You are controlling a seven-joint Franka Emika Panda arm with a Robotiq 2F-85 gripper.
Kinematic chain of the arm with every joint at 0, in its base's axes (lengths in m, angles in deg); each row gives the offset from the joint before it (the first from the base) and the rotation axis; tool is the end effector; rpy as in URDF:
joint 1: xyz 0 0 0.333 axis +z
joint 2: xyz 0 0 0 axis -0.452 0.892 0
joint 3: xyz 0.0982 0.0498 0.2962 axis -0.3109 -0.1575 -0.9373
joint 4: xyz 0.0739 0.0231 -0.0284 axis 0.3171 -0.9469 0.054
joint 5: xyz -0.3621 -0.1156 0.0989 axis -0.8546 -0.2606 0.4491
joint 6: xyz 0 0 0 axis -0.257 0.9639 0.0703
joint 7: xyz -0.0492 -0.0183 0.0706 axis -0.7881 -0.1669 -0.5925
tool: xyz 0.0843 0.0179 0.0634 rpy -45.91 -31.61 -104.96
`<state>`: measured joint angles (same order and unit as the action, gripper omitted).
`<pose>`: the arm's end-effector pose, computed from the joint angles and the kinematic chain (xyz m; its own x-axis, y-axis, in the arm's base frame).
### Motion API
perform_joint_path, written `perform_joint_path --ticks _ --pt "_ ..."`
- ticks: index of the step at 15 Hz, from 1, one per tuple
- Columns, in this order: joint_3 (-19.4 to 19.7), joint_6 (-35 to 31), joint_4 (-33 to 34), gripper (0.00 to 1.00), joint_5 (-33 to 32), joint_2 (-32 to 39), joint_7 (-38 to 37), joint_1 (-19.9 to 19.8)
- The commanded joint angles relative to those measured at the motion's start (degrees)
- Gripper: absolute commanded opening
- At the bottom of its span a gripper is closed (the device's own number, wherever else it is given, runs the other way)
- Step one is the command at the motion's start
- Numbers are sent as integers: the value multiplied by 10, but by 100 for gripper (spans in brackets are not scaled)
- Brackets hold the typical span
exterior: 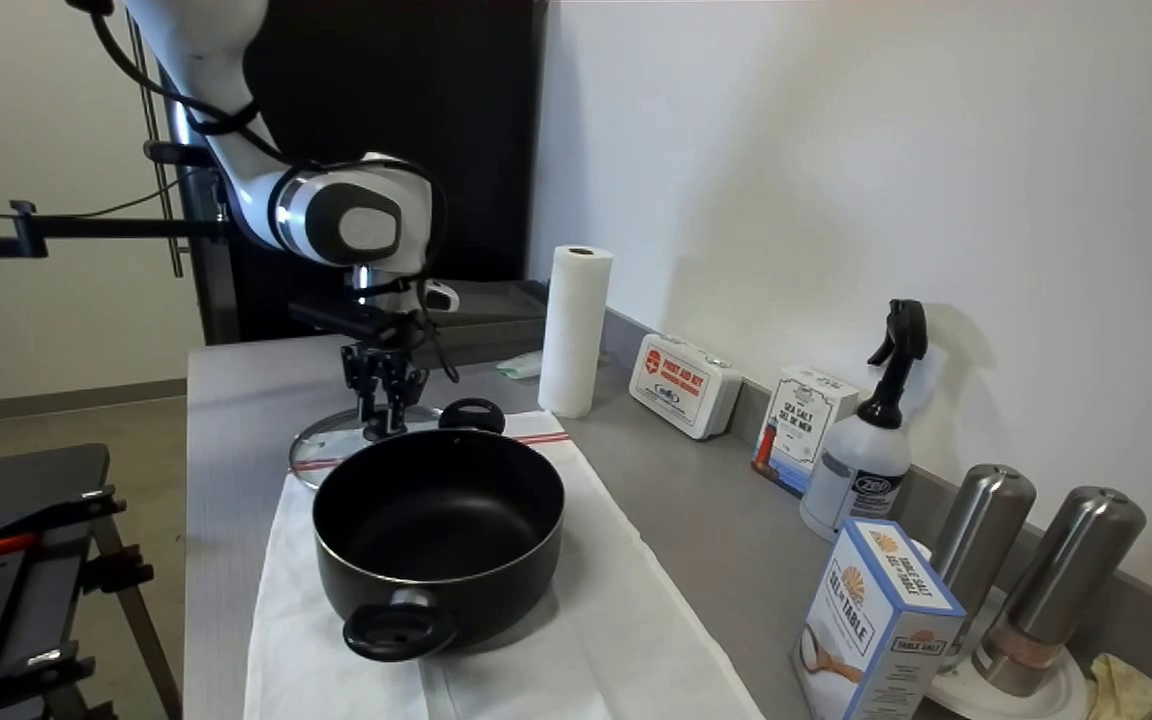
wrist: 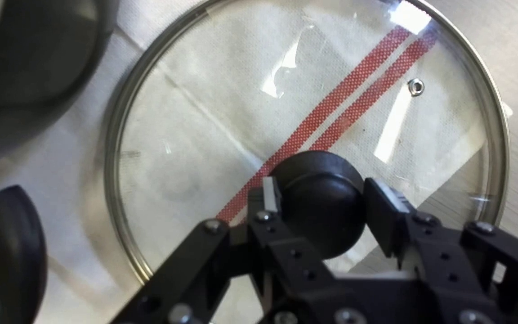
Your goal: Take the lid off of the pot
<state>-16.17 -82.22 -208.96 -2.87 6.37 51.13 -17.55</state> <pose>0.5186 0.1593 0.1617 0.8427 0.5255 -0.1172 0.5309 -0.8472 0.0184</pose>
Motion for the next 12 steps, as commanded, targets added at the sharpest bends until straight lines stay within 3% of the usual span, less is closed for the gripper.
perform_joint_path --ticks 1,2,6,12 --pt "2 -3 9 74 -8 2 10 3" --pt "0 -4 6 75 -5 -3 13 1" --pt "-13 -8 -22 99 8 -49 30 -9" --pt "-32 -8 -79 100 43 -152 73 -27"
